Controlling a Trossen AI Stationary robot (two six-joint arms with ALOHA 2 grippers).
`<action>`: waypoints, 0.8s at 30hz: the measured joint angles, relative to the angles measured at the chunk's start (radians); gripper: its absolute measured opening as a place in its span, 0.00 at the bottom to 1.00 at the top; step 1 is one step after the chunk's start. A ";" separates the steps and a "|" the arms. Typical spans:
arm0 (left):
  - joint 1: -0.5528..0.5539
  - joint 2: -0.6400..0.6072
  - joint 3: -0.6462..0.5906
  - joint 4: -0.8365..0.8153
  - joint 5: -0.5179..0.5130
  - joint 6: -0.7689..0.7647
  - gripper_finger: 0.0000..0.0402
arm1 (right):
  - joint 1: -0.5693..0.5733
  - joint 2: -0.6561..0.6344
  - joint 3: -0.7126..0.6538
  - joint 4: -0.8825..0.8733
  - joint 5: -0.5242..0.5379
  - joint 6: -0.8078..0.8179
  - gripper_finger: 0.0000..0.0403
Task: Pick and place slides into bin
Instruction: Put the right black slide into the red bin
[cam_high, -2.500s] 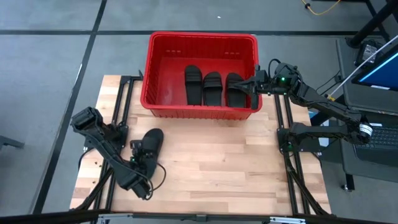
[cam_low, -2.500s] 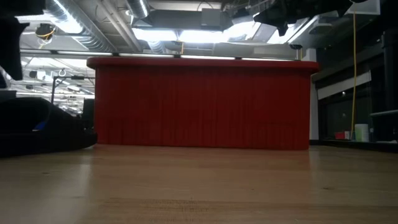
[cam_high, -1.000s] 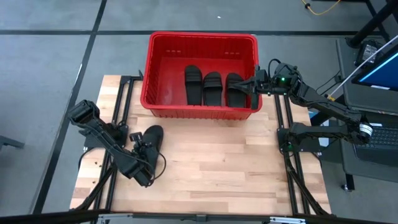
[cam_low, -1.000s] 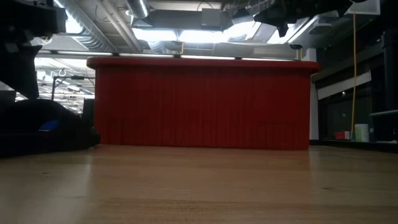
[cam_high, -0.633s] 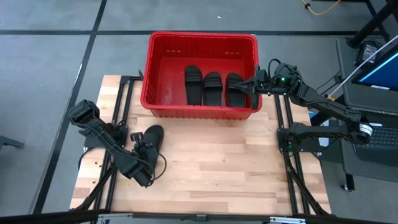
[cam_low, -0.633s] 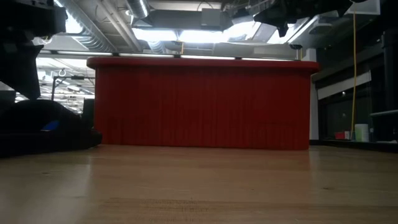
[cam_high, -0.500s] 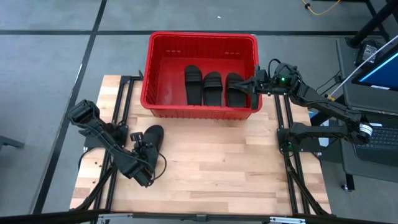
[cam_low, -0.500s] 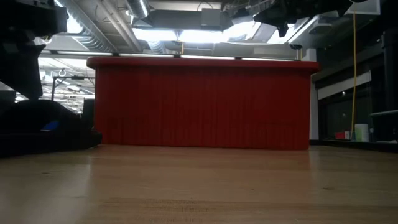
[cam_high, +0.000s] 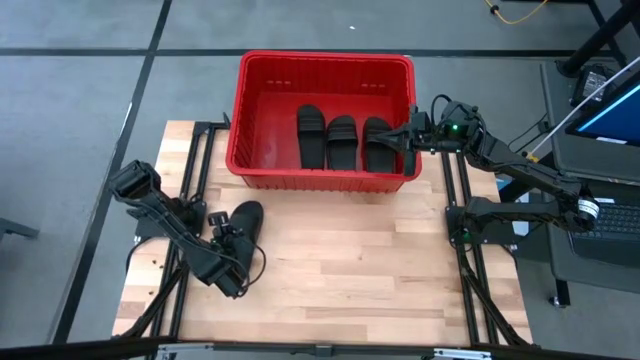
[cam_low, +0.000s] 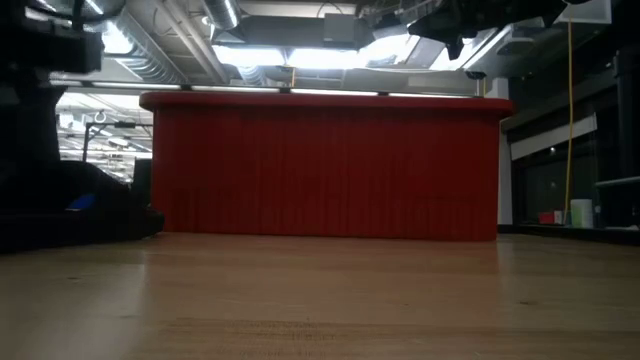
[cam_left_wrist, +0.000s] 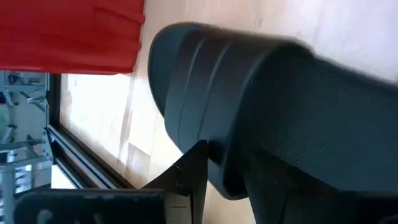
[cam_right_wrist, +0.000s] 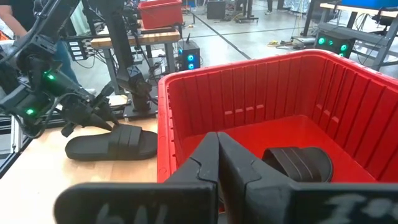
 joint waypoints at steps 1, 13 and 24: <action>0.000 0.000 -0.010 0.001 0.000 -0.002 0.23 | 0.000 0.000 0.000 -0.002 0.000 0.000 0.01; 0.060 0.001 -0.021 0.003 -0.082 0.051 0.22 | 0.000 0.000 0.000 -0.043 0.000 0.023 0.01; 0.088 0.001 -0.045 0.108 -0.112 0.088 0.21 | 0.000 0.000 0.000 -0.043 0.000 0.022 0.01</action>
